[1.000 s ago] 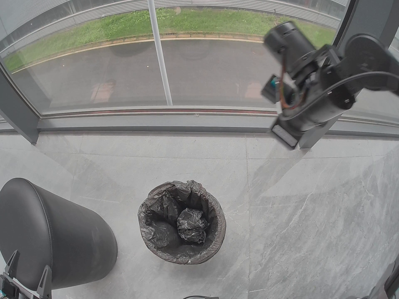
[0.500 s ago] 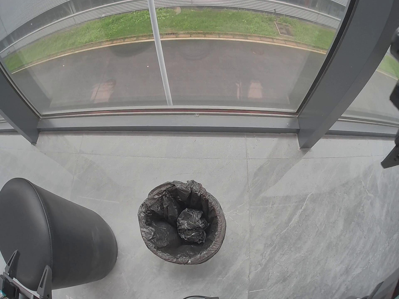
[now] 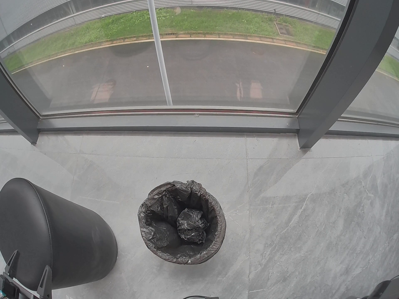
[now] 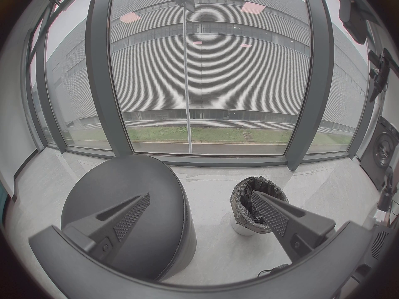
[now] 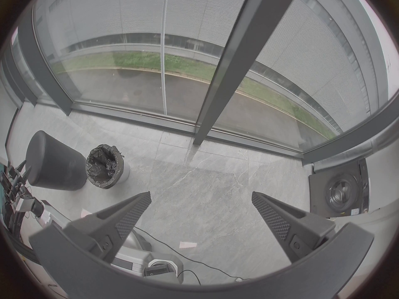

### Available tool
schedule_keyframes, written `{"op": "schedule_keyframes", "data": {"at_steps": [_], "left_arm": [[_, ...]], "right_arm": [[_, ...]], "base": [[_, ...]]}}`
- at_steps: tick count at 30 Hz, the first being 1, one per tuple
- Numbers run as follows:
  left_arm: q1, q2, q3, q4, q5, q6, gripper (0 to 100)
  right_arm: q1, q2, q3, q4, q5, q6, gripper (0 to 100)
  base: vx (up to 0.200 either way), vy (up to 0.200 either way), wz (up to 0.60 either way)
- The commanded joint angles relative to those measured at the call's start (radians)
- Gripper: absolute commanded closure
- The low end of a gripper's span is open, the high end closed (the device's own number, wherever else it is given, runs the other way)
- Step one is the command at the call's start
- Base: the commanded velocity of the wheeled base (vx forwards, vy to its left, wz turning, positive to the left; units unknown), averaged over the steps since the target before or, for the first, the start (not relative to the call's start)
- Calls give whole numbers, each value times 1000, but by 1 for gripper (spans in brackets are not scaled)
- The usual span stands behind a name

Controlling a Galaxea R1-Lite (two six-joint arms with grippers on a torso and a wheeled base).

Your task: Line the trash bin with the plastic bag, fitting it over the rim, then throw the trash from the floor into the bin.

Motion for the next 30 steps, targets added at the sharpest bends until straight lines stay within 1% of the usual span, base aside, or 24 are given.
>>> {"op": "schedule_keyframes", "data": {"at_steps": [1,6,7,9,10,13,14,15,17,18,21,25,26,27,28,29,30], "left_arm": [[0,-15,18,0,0,-1,0],[0,-15,18,0,0,-1,0],[0,-15,18,0,0,-1,0],[0,-15,18,0,0,-1,0],[0,-15,18,0,0,-1,0],[0,-15,18,0,0,-1,0],[0,-15,18,0,0,-1,0],[0,-15,18,0,0,-1,0],[0,-15,18,0,0,-1,0],[0,-15,18,0,0,-1,0],[0,-15,18,0,0,-1,0],[0,-15,18,0,0,-1,0],[0,-15,18,-2,0,-1,0],[0,-15,18,0,0,-1,0],[0,-15,18,0,0,-1,0],[0,-15,18,-2,0,-1,0],[0,-15,18,-2,0,-1,0]], "right_arm": [[-47,-495,686,-333,-3,77,0],[-180,-660,800,-352,5,69,0],[-180,-660,800,-352,5,69,0],[-235,-742,847,-354,6,69,0],[-249,-762,864,-354,6,69,0],[-284,-828,909,-356,6,69,0],[-284,-828,909,-356,6,69,0],[-307,-864,932,-357,6,67,0],[-313,-874,936,-357,6,67,0],[-341,-913,956,-357,6,66,0],[-373,-955,982,-359,11,44,0],[-375,-959,1007,-360,25,57,0],[-369,-967,1022,-377,42,63,0],[-350,-1007,1071,-445,75,52,0],[-340,-1021,1153,-558,94,52,0],[-340,-1021,1206,-647,97,54,0],[-338,-1021,1275,-768,108,54,0]], "base": [[0,0,0],[0,0,0],[0,0,0],[0,0,0],[0,0,0],[0,0,0],[0,0,0],[0,0,0],[0,0,0],[0,0,0],[0,0,0],[0,0,0],[0,0,0],[0,0,0],[0,0,0],[0,0,0],[0,0,0]]}}
